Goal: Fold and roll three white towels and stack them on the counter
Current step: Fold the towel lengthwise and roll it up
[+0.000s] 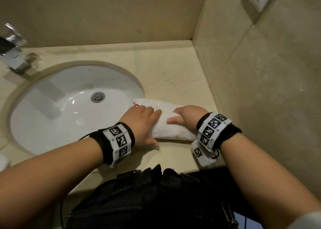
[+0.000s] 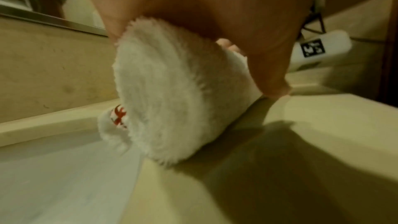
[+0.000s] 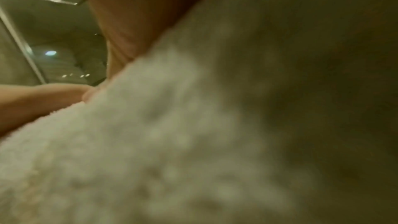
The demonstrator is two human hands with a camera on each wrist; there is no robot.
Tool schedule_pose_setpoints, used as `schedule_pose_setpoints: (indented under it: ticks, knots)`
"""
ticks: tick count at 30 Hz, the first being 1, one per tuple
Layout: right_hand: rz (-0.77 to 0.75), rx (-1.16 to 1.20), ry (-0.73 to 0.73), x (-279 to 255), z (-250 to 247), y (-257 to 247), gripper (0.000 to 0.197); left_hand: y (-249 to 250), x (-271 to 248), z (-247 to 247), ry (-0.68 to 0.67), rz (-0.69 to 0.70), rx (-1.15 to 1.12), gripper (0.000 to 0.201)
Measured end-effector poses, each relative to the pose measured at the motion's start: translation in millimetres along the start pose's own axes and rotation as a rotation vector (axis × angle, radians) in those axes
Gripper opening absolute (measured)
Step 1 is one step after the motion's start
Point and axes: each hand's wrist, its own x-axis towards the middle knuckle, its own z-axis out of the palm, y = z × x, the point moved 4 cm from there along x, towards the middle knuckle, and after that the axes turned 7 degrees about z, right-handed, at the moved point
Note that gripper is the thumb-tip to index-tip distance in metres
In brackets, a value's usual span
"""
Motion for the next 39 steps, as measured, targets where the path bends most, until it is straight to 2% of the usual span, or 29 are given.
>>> schedule_pose_setpoints:
  ticks: [2,3,5,7,9,10,13,14,16,18,20,22,23,25,27,29,30,32,34,36,38,39]
  knots:
    - [-0.013,-0.030,0.038,-1.1,-3.8,-2.5,0.057,-2.0,1.0,-2.2,-0.025,-0.017,-0.036,0.087]
    - [-0.043,-0.077,0.128,-5.0,-5.7,-2.7,0.059,-6.6,4.5,-3.6,-0.050,-0.015,-0.119,0.080]
    - [-0.143,-0.214,0.317,-19.2,-3.2,-2.7,0.069,-17.3,12.8,-4.0,-0.167,0.000,-0.332,0.075]
    - [-0.193,-0.321,0.372,-32.7,6.9,-1.4,0.082,-21.7,16.2,-3.0,-0.279,0.004,-0.506,0.074]
    - [-0.140,-0.341,0.331,-31.6,8.7,-1.6,0.079,-21.1,16.7,-5.2,-0.283,0.001,-0.508,0.074]
    - [-0.108,-0.328,0.284,-26.2,4.5,-3.2,0.073,-20.0,15.5,-6.6,-0.241,-0.002,-0.448,0.077]
    - [-0.035,-0.103,-0.003,-7.8,-9.0,-6.3,0.060,-15.8,5.5,-9.8,0.010,0.010,-0.104,0.098]
    - [-0.036,-0.022,-0.075,-4.3,-11.9,-6.0,0.058,-12.1,2.6,-8.8,0.043,0.015,-0.001,0.101]
    - [-0.049,0.016,-0.099,-1.1,-18.8,-4.1,0.057,-11.9,7.3,-9.2,0.038,0.013,0.037,0.092]
    - [-0.054,-0.060,0.039,-2.2,-26.8,0.6,0.061,-21.8,22.8,-18.4,-0.052,-0.022,-0.107,0.076]
    - [-0.074,-0.193,0.226,-6.5,-29.9,4.3,0.072,-35.2,41.8,-25.2,-0.219,-0.039,-0.378,0.069]
    - [-0.093,-0.297,0.277,-8.8,-21.2,5.6,0.083,-41.7,50.4,-24.3,-0.377,-0.040,-0.656,0.060]
    - [-0.094,-0.312,0.270,-8.0,-16.8,5.8,0.081,-42.3,50.3,-22.7,-0.424,-0.043,-0.739,0.053]
    - [-0.107,-0.215,0.154,-0.5,-16.3,8.5,0.066,-42.0,47.0,-18.2,-0.483,-0.093,-0.876,0.041]
    - [-0.096,-0.044,-0.079,9.1,-19.9,14.8,0.056,-38.9,41.7,-17.6,-0.491,-0.147,-0.912,0.048]
    - [-0.067,-0.014,-0.215,15.8,-22.8,21.6,0.052,-38.5,39.0,-24.5,-0.364,-0.119,-0.682,0.069]
    - [-0.055,-0.017,-0.222,19.9,-24.3,23.8,0.051,-38.4,39.3,-28.1,-0.279,-0.074,-0.504,0.080]
    - [-0.047,-0.053,-0.160,26.6,-29.6,24.2,0.054,-32.6,38.6,-30.1,-0.162,0.035,-0.176,0.096]
    - [-0.045,-0.163,-0.019,29.5,-38.0,20.6,0.056,-27.9,38.5,-26.1,-0.151,0.051,-0.067,0.099]
    - [-0.018,-0.276,0.168,25.8,-43.7,15.6,0.057,-33.7,43.2,-24.7,-0.160,-0.007,-0.191,0.089]
    - [-0.063,-0.257,0.301,17.6,-35.6,10.5,0.063,-43.7,47.7,-19.1,-0.235,-0.052,-0.496,0.075]
    - [-0.111,-0.224,0.327,12.2,-27.3,8.6,0.072,-47.8,48.6,-14.8,-0.299,-0.063,-0.668,0.070]
